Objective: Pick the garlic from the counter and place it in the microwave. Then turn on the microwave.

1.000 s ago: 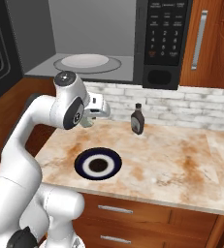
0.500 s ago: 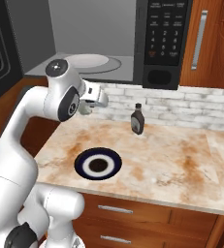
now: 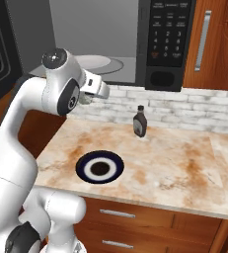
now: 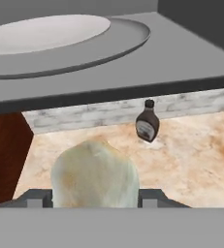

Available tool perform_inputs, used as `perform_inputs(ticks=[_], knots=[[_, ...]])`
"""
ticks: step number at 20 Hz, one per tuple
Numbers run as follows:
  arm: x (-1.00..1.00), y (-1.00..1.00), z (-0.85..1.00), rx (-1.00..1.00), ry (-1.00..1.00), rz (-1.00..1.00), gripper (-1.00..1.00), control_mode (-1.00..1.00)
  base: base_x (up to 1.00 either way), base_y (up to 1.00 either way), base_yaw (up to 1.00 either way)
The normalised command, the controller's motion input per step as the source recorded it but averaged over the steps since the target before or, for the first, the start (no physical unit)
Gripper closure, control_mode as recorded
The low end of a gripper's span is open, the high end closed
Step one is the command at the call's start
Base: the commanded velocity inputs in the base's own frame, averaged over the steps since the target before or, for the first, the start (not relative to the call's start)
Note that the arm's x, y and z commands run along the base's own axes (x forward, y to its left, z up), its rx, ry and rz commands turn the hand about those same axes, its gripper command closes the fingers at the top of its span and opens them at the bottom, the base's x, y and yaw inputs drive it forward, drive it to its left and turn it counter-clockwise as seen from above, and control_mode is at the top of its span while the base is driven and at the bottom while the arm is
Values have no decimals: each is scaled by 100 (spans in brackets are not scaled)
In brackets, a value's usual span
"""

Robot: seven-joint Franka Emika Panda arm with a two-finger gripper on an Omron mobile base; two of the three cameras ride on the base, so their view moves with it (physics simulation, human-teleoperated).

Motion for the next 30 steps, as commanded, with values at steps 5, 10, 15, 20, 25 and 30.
perform_inputs(ticks=[5,10,15,20,25,30], knots=[[0,4,46,6,-9,-2,100,-100,0,0,0],[3,3,42,4,-11,-2,100,-100,0,0,0],[11,5,31,5,-15,-3,100,-100,0,0,0],[23,6,19,6,-10,-4,100,-100,0,0,0],[30,5,6,5,-6,-2,100,-100,0,0,0],[29,5,13,2,0,0,100,-100,0,0,0]])
